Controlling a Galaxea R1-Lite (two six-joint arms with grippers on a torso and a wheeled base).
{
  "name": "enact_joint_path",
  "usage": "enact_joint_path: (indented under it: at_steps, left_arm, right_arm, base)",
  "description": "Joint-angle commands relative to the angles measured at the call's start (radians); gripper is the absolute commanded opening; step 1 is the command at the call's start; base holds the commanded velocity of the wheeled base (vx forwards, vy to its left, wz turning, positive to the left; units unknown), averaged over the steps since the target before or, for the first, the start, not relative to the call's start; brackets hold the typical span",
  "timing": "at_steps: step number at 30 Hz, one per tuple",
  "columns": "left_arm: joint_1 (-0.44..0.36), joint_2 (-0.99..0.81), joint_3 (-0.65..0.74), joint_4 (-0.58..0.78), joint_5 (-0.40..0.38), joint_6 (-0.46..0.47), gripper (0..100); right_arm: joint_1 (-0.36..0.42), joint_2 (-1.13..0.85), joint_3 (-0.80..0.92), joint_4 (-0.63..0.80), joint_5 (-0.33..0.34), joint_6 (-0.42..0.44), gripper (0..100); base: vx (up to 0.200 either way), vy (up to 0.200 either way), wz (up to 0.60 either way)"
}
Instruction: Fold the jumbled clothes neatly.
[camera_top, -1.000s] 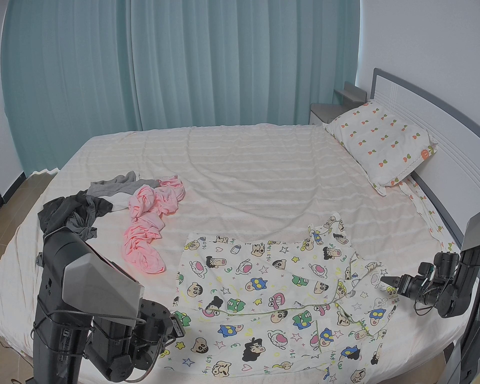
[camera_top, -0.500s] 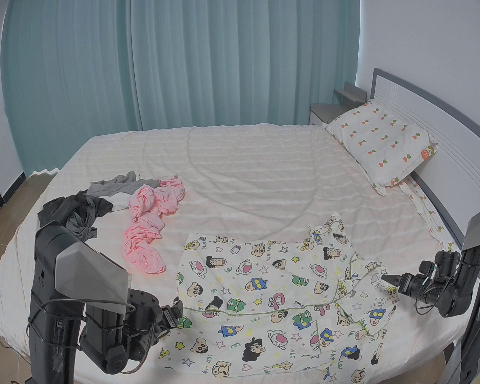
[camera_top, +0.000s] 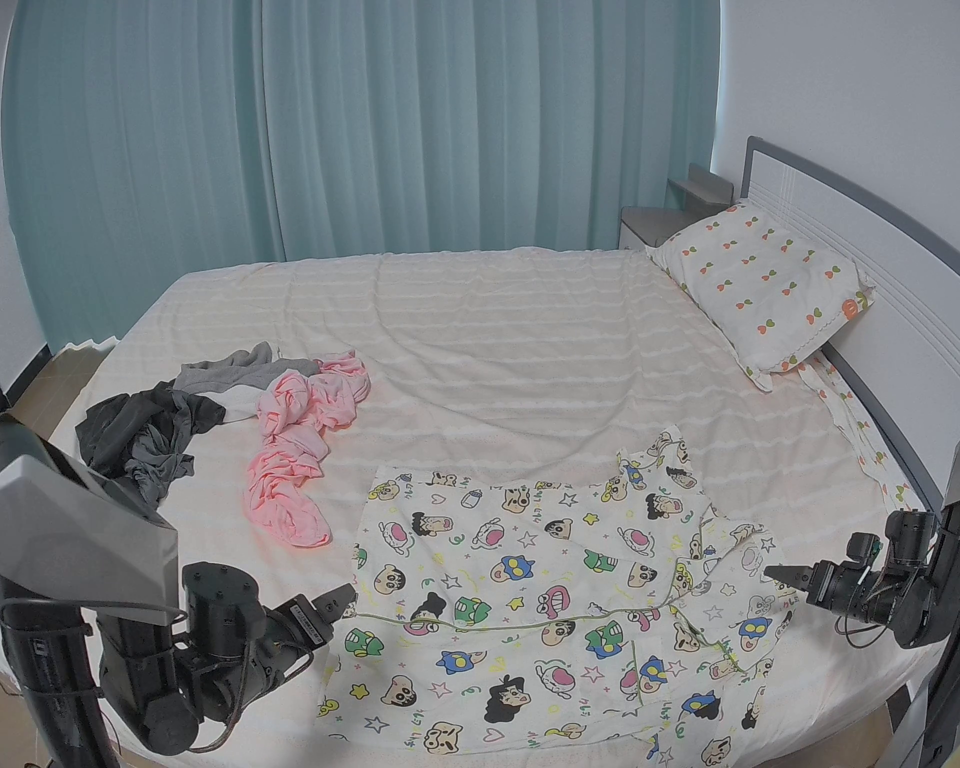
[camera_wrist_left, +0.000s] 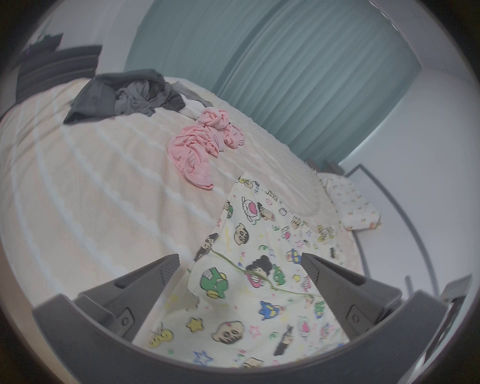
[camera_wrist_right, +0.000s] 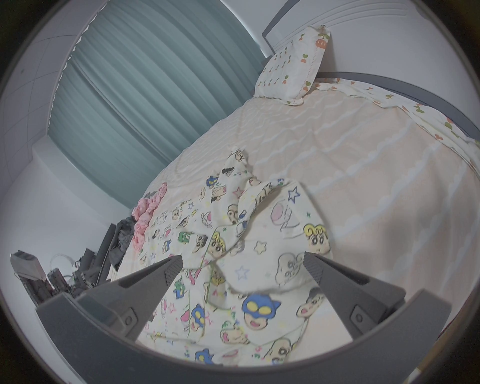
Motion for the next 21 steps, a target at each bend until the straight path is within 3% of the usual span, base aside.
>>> enact_joint_path:
  at_steps: [1, 2, 4, 9, 14, 19, 21]
  left_arm:
    - [-0.006, -0.086, 0.039, -0.018, -0.029, -0.121, 100]
    - [-0.006, -0.083, 0.039, -0.018, -0.06, -0.184, 100]
    - [-0.003, -0.084, 0.039, -0.018, -0.072, -0.204, 100]
    - [0.003, -0.09, 0.04, -0.018, -0.072, -0.215, 100]
    - [0.012, -0.112, 0.04, -0.018, -0.032, -0.233, 100]
    - [0.015, -0.159, 0.04, -0.016, -0.026, -0.235, 100]
    - [0.021, -0.162, 0.04, 0.002, -0.032, -0.236, 100]
  right_arm:
    - [0.003, -0.008, 0.087, -0.002, 0.026, -0.076, 100]
    - [0.003, 0.004, 0.105, 0.009, 0.05, -0.136, 100]
    - [-0.002, 0.015, 0.105, 0.009, 0.053, -0.156, 100]
    - [0.001, 0.078, 0.105, 0.008, 0.052, -0.176, 100]
    - [0.037, 0.156, 0.105, -0.009, 0.052, -0.25, 100]
    - [0.087, 0.223, 0.105, -0.086, 0.029, -0.256, 100]
    - [0.13, 0.294, 0.104, -0.144, -0.024, -0.254, 100]
  base:
    - [-0.2, 0.0, 0.0]
    - [-0.2, 0.0, 0.0]
    - [-0.2, 0.0, 0.0]
    - [-0.2, 0.0, 0.0]
    - [-0.2, 0.0, 0.0]
    - [-0.2, 0.0, 0.0]
    - [0.0, 0.0, 0.0]
